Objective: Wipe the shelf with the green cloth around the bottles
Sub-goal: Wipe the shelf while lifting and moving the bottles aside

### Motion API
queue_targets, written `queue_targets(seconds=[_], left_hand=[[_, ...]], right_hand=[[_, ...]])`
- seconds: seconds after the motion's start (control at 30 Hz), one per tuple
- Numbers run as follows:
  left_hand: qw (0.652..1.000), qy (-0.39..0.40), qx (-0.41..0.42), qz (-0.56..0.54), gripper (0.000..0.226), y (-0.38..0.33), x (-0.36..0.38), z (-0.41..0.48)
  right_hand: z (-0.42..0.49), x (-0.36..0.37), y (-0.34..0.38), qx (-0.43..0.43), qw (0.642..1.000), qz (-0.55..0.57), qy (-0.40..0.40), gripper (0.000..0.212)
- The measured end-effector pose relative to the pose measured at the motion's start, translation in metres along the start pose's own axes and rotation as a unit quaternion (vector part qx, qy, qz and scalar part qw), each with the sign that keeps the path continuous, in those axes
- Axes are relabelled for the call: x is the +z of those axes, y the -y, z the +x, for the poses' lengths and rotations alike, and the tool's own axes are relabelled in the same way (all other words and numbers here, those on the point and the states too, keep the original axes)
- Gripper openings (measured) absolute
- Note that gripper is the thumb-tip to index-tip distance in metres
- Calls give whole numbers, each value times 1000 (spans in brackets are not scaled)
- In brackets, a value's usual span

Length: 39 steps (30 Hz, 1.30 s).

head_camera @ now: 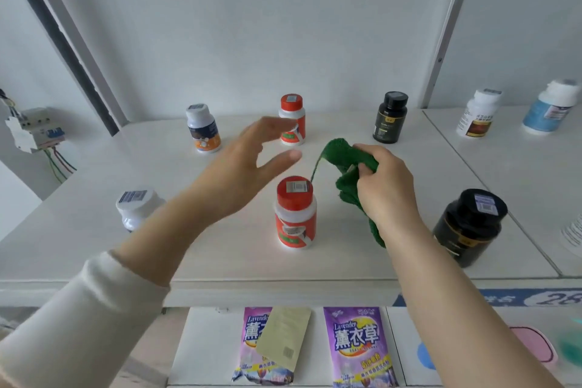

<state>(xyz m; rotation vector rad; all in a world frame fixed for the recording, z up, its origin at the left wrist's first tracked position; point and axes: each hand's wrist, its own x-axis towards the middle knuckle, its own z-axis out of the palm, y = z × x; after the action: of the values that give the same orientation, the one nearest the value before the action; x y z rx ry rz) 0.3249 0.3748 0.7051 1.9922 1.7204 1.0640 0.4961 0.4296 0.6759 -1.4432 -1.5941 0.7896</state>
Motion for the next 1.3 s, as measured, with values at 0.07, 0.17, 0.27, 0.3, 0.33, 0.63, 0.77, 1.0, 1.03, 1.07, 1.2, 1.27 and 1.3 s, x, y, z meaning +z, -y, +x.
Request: queue_targets(seconds=[0.07,0.17,0.27,0.3,0.33,0.63,0.77,1.0,1.03,1.07,1.2,1.27,1.3], left_hand=[[998,-1,14,56,48,5,-16,41],[978,74,33,191,52,20,-16,105],[956,149,6,252,57,46,-3,152],[952,170,-6,254,56,54,1,162],[950,189,-14,249,52,60,3,169],[974,157,-8,165,31,63,-44,202],[986,101,-10,135,30,59,-65,203],[982,106,-23,157,33,59,-70,201],[982,103,-24,157,33,60,-71,200],[982,99,-25,156,33,61,-72,200],[984,78,-7,159,32,65,-78,196],[984,73,2,161,31,67,-79,195],[984,74,5,162,32,67,-78,194]], right_hand=[[26,13,-3,3,999,-50,-20,40],[52,38,-17,-25,974,-221,49,45],[61,57,-31,-91,920,-359,129,49],[64,59,-33,-97,918,-362,131,49],[67,60,-33,-95,921,-355,130,49],[157,103,-23,-42,930,-347,112,48],[155,129,-6,-128,931,-291,180,48],[121,117,-5,-207,913,-173,307,49],[133,115,-9,-180,931,-183,261,49],[149,113,-15,-143,948,-200,201,48],[196,112,-24,-9,957,-281,65,45],[195,122,-17,-30,947,-310,73,44],[187,129,-10,-66,945,-306,97,43]])
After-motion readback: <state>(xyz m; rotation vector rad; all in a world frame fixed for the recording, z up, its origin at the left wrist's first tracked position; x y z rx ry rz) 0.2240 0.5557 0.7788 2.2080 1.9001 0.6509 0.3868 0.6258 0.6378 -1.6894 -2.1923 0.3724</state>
